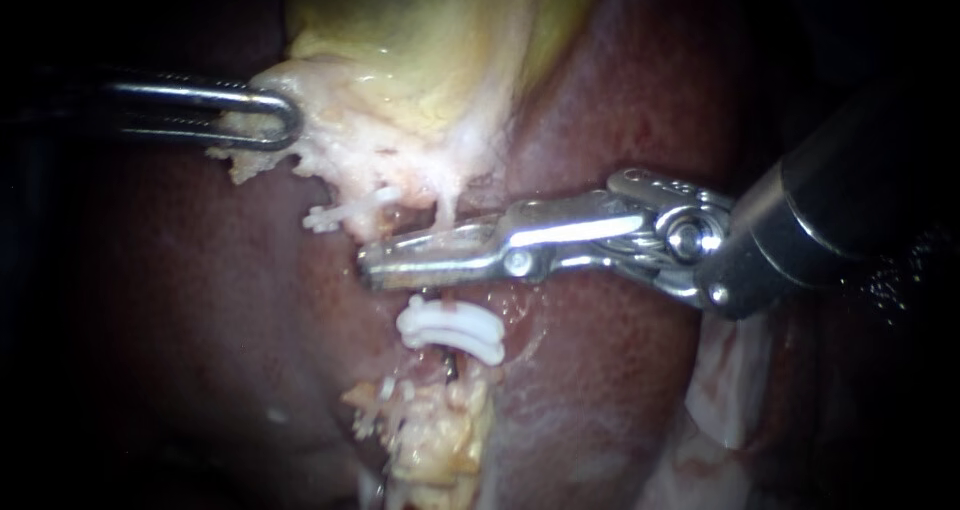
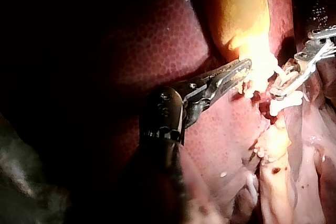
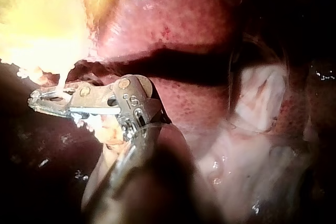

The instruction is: Clipping third clip right tube

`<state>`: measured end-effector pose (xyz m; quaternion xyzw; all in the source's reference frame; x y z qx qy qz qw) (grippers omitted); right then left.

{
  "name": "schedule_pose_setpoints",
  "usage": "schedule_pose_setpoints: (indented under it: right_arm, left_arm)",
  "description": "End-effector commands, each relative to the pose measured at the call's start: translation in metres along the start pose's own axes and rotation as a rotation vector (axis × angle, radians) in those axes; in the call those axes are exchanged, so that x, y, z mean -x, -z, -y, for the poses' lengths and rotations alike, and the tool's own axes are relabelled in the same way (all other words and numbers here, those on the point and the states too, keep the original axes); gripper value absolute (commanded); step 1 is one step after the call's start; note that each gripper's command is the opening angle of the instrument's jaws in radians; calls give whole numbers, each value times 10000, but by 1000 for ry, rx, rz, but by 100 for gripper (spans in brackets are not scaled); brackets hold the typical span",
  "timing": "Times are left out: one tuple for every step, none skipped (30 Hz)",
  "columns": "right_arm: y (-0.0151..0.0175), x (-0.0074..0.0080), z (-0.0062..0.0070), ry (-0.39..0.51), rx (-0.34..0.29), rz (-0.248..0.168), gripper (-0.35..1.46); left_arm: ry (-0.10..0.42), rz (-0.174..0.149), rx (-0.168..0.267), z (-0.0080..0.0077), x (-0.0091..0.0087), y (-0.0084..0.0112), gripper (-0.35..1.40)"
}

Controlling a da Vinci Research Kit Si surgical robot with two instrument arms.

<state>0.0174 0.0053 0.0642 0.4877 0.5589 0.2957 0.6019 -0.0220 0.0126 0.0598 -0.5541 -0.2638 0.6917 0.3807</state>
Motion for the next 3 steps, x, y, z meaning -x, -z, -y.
schedule_pose_setpoints:
  right_arm:
    - [0,1,-1,1,0,0,-35]
    - [0,1,-1,1,0,0,-35]
    - [0,1,-1,1,0,1,-35]
  left_arm:
    - [0,0,-1,0,0,0,-35]
    - [0,0,-1,0,0,0,-35]
    - [0,0,-1,0,0,0,-35]
